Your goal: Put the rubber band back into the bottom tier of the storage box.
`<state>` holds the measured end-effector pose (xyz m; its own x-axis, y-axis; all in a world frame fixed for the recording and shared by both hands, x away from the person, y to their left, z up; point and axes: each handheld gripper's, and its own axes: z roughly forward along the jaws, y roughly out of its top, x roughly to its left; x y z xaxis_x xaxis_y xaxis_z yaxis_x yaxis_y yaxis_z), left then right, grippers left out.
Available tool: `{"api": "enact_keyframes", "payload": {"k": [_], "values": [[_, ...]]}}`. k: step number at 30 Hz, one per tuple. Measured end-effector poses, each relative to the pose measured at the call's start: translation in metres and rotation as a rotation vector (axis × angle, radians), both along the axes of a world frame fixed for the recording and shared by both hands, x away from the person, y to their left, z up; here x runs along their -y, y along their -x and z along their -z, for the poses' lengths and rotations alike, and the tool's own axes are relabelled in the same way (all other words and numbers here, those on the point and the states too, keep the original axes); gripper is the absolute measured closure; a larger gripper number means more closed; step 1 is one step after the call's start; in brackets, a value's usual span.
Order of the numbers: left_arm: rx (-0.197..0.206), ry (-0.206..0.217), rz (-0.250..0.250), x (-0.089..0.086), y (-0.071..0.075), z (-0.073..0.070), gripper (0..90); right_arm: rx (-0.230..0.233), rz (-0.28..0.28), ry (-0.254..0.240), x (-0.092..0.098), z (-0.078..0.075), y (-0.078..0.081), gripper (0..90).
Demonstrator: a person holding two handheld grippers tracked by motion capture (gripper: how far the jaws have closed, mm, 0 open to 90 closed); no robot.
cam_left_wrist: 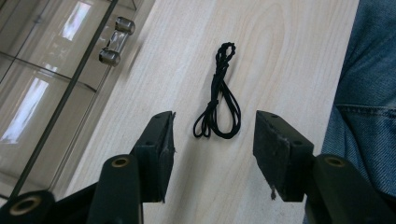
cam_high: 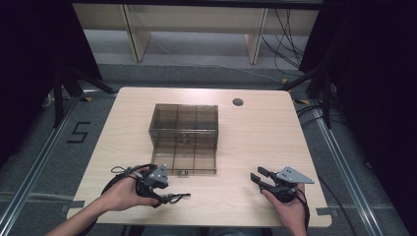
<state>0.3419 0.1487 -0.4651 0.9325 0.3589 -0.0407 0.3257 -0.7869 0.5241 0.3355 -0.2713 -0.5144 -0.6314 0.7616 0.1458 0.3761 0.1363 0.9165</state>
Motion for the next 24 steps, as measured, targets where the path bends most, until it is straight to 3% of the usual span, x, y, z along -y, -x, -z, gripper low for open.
{"api": "enact_keyframes", "payload": {"k": [1,4,7,8,13,19,20,21,22,24], "values": [[-0.005,-0.004,0.000,0.003,0.000,0.001,48.1,-0.025,0.005,-0.017,-0.001,0.000,0.001,56.6],[0.002,-0.071,0.048,0.004,-0.005,-0.001,49.1,-0.019,0.010,0.004,0.000,-0.001,0.001,56.5],[-0.002,-0.068,0.042,0.008,-0.005,0.002,49.9,0.006,0.001,0.022,0.002,0.000,-0.001,56.4],[0.000,-0.092,0.064,0.009,-0.007,0.001,50.1,0.003,0.001,0.021,0.002,-0.001,-0.001,56.4],[-0.005,-0.098,0.065,0.013,-0.007,0.002,50.7,-0.015,0.006,-0.004,-0.001,0.000,0.000,56.3],[-0.005,-0.123,0.073,0.016,-0.008,0.003,52.1,0.007,0.000,0.006,0.000,0.000,-0.001,56.2],[-0.002,-0.131,0.083,0.018,-0.008,0.002,52.5,-0.028,0.009,-0.020,-0.002,0.000,0.001,56.2],[-0.005,-0.137,0.085,0.018,-0.008,0.002,52.9,-0.015,0.004,-0.007,-0.001,0.000,0.000,56.2],[-0.013,-0.130,0.074,0.019,-0.007,0.002,53.3,-0.037,0.007,-0.006,-0.001,-0.001,0.001,56.2],[-0.005,-0.141,0.092,0.019,-0.009,0.001,54.1,-0.016,0.002,0.002,0.000,0.000,-0.001,56.2]]}}
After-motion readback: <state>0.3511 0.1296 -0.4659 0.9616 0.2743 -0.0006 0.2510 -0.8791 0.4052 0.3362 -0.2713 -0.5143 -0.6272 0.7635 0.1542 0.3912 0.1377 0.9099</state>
